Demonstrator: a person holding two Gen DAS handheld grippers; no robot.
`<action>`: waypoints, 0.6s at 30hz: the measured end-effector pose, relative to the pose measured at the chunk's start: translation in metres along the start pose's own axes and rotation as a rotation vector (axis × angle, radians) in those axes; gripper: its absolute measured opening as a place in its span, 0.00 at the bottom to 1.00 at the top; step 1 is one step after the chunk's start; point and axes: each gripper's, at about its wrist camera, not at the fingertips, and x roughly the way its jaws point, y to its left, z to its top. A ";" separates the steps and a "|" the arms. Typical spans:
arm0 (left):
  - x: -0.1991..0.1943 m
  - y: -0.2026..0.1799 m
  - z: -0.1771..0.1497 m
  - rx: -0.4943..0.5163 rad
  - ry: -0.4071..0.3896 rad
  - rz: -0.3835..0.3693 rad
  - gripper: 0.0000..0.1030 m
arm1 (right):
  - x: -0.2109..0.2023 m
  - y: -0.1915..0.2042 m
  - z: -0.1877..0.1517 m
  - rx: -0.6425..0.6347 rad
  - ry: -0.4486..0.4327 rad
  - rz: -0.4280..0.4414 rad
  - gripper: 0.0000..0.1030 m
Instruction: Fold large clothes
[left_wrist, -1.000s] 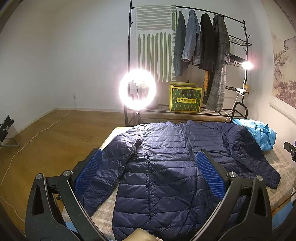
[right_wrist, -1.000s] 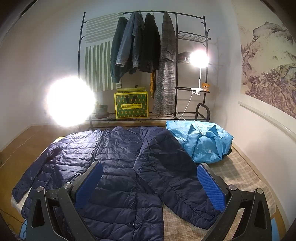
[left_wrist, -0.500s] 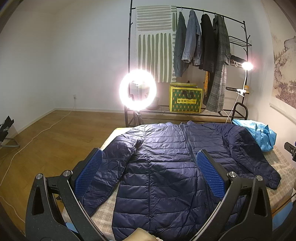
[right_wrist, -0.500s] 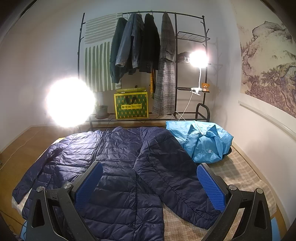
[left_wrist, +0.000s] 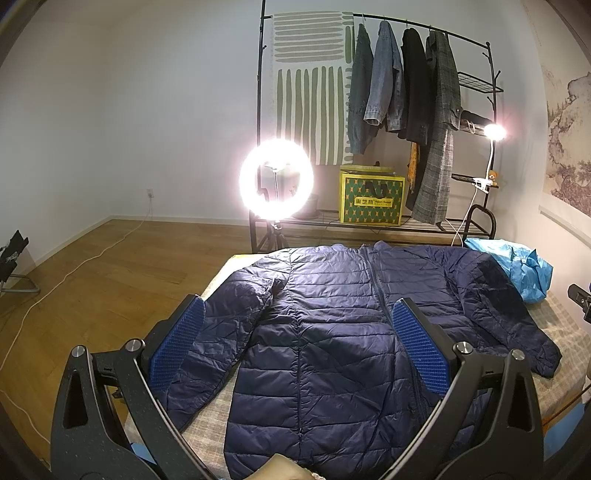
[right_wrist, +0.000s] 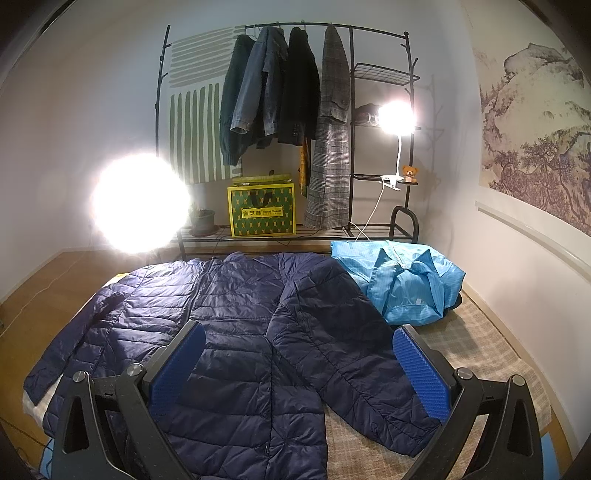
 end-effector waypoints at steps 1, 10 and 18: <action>0.000 0.000 0.000 0.000 0.000 0.000 1.00 | 0.000 0.000 0.000 0.000 0.000 0.000 1.00; 0.000 0.000 -0.001 0.001 0.000 0.000 1.00 | 0.000 -0.001 0.001 0.001 0.000 -0.002 1.00; 0.000 0.001 -0.001 0.000 0.000 -0.001 1.00 | 0.000 0.000 0.000 -0.001 -0.001 -0.003 1.00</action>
